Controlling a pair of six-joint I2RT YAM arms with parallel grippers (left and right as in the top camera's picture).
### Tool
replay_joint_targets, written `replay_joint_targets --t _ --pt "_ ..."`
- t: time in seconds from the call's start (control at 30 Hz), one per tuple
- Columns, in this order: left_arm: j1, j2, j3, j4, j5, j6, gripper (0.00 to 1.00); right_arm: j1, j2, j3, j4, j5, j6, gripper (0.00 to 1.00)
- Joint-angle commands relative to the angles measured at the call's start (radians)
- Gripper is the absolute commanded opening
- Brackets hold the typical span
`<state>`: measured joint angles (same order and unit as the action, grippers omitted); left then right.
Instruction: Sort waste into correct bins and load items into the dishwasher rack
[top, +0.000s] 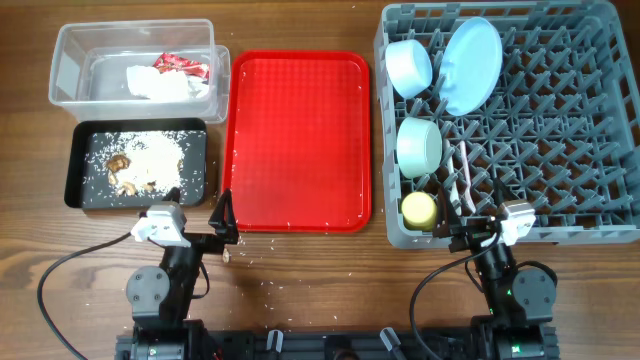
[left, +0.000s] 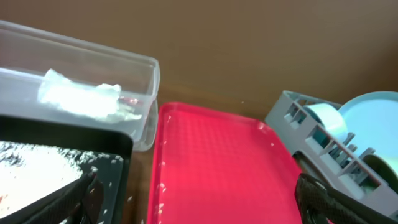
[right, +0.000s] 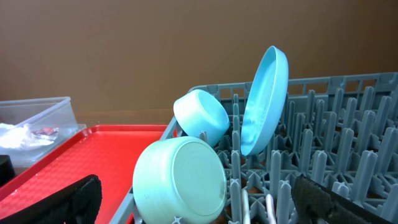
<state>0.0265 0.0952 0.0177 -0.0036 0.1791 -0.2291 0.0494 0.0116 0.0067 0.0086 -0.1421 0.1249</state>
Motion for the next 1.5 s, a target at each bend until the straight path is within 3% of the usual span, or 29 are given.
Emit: replay_joint_targets --t 0.0,1.47 --pt "0.003 -0.053 -0.012 -0.065 -0.058 0.017 1.0 -0.005 -0.004 -0.002 0.005 -0.016 -0.018 1.0" --pt "-0.003 -0.092 -0.012 -0.062 -0.057 0.013 1.0 -0.005 -0.004 -0.002 0.005 -0.016 -0.018 1.0"
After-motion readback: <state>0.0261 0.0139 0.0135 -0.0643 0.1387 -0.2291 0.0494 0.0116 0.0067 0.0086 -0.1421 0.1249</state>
